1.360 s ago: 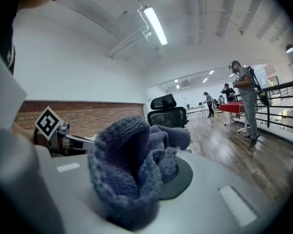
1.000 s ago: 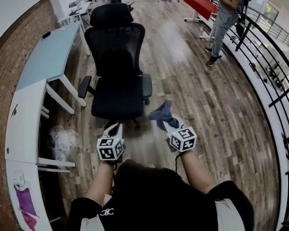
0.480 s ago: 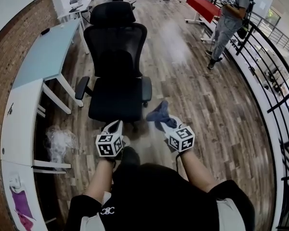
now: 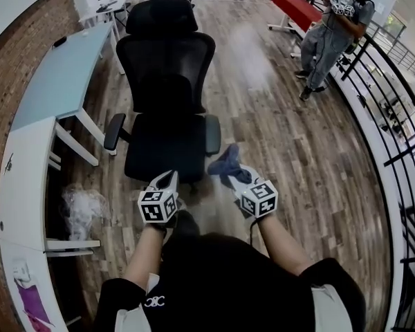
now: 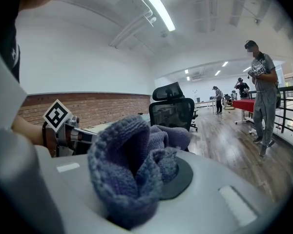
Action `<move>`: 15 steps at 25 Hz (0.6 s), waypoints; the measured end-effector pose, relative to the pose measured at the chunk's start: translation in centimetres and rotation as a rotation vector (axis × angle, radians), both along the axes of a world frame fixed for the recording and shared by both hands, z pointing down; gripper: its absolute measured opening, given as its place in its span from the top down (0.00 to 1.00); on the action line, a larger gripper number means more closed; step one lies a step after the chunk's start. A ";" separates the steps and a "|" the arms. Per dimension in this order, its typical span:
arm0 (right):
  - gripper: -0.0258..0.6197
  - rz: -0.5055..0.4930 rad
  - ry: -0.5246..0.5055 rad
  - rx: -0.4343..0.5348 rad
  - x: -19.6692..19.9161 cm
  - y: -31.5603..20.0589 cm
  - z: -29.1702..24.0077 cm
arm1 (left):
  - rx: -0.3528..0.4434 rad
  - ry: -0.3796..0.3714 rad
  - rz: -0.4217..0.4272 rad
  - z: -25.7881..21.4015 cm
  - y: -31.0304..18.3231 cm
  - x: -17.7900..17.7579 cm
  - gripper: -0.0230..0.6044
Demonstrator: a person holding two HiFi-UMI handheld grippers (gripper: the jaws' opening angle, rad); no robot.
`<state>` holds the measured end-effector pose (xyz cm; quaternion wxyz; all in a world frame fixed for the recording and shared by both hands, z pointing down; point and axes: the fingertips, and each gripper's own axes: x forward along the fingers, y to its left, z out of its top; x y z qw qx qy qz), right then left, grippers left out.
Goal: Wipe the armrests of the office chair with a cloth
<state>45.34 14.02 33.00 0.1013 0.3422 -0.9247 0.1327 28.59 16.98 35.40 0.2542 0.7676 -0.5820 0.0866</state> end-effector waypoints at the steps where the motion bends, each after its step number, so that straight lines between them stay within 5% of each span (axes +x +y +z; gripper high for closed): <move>1: 0.89 0.000 0.004 -0.004 -0.3 -0.8 0.2 | 0.001 -0.004 0.005 0.0 -1.0 -0.2 0.95; 15: 0.89 0.005 0.057 -0.053 -6.8 -13.0 0.2 | -0.016 0.019 0.089 -0.4 -15.3 -5.4 0.95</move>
